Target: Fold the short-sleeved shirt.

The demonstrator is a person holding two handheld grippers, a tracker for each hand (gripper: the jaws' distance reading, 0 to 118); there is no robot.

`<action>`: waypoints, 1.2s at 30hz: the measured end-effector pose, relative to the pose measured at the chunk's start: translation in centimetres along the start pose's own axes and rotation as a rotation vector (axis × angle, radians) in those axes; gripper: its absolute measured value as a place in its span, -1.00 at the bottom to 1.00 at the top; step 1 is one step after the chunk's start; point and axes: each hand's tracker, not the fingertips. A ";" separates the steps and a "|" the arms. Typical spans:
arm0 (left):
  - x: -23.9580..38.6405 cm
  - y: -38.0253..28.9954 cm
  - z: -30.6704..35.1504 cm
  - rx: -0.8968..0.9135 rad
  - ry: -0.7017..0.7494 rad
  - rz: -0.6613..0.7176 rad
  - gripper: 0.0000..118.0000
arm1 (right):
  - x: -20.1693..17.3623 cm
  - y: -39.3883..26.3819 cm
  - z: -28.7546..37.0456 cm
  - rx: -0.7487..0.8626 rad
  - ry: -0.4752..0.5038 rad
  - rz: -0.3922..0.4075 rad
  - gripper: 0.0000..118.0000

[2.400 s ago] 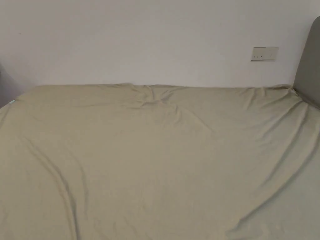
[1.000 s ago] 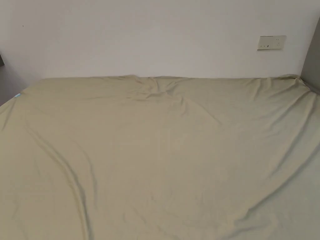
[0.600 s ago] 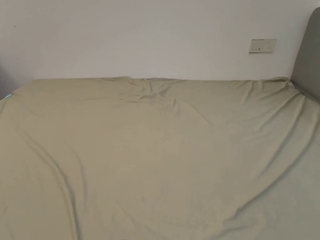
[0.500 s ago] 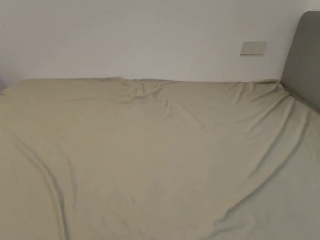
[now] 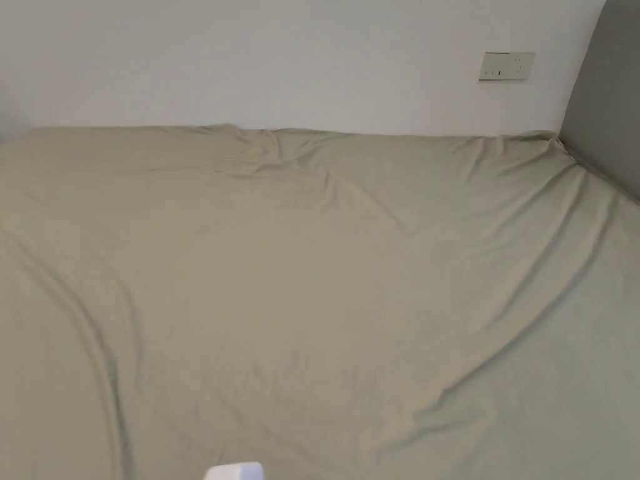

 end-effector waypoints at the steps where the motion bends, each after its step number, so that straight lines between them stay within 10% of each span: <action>1: -0.4 0.1 1.0 0.028 0.029 0.011 -0.46 | 0.1 0.0 0.0 0.000 -0.006 0.001 -0.95; 3: -1.0 0.2 2.2 0.065 0.207 -0.014 -0.95 | 0.4 0.0 0.0 0.002 -0.027 -0.004 -0.95; 6: -1.4 -0.4 1.6 0.057 0.423 -0.106 -0.95 | 0.8 0.0 -0.3 -0.004 -0.035 -0.017 -0.95; 11: -1.4 -1.3 -3.0 -0.098 0.088 0.077 -0.95 | 0.3 -0.2 -0.5 -0.013 -0.024 -0.024 -0.95; 18: -1.6 -2.5 -11.3 -0.143 0.136 0.059 -1.00 | -1.0 -0.7 -0.6 -0.036 0.021 0.008 -0.95; 27: -1.9 -2.3 4.8 0.200 -0.089 0.106 -1.00 | -7.8 1.3 -4.2 -0.060 0.283 0.173 -0.96; 32: -7.3 -3.6 10.9 0.357 0.193 0.176 -1.00 | -13.3 -0.1 -10.4 -0.251 0.511 0.193 -0.98; 36: -11.2 -4.8 12.5 0.349 0.223 0.301 -0.93 | -15.2 -1.8 -14.9 -0.360 0.446 0.190 -0.98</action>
